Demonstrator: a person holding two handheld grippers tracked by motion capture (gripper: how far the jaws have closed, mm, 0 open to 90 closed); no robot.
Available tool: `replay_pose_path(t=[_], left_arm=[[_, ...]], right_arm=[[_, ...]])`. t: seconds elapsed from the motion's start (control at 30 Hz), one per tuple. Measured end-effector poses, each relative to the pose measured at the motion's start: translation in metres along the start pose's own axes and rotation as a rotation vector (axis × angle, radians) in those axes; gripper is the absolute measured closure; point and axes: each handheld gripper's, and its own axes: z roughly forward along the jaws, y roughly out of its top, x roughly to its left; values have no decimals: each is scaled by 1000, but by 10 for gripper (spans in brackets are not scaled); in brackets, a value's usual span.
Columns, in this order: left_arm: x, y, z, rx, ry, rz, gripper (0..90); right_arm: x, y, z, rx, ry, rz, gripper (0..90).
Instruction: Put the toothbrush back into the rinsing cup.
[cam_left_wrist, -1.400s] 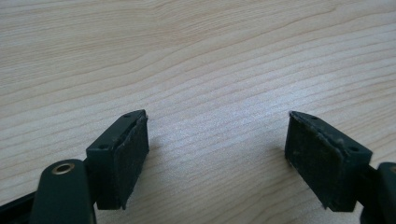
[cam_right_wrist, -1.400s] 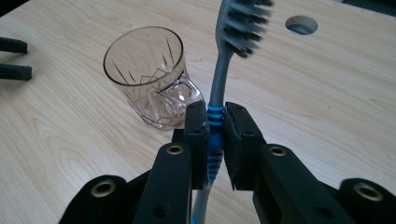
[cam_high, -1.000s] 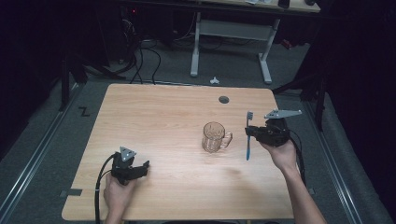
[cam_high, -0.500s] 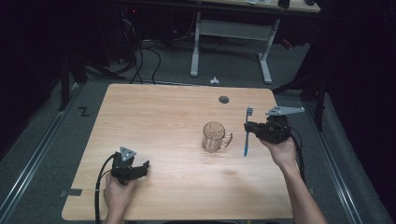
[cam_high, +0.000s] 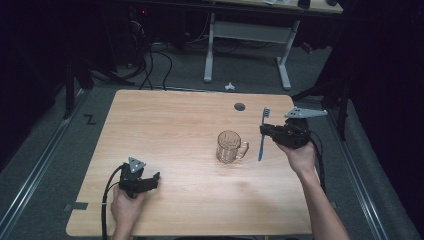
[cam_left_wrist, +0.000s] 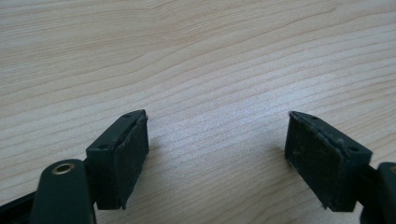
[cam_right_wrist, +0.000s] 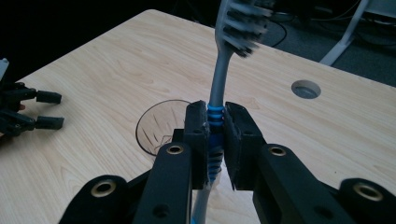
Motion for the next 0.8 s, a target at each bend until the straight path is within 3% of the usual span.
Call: replay_pose_path(t=[0.47,0.8], left_arm=[[0,0,0,0,1,0,222],[0,0,0,0,1,1,222]], right_arm=[[0,6,13,-49,-3,10,803],[-2,13,23,-44,-9,10,803]])
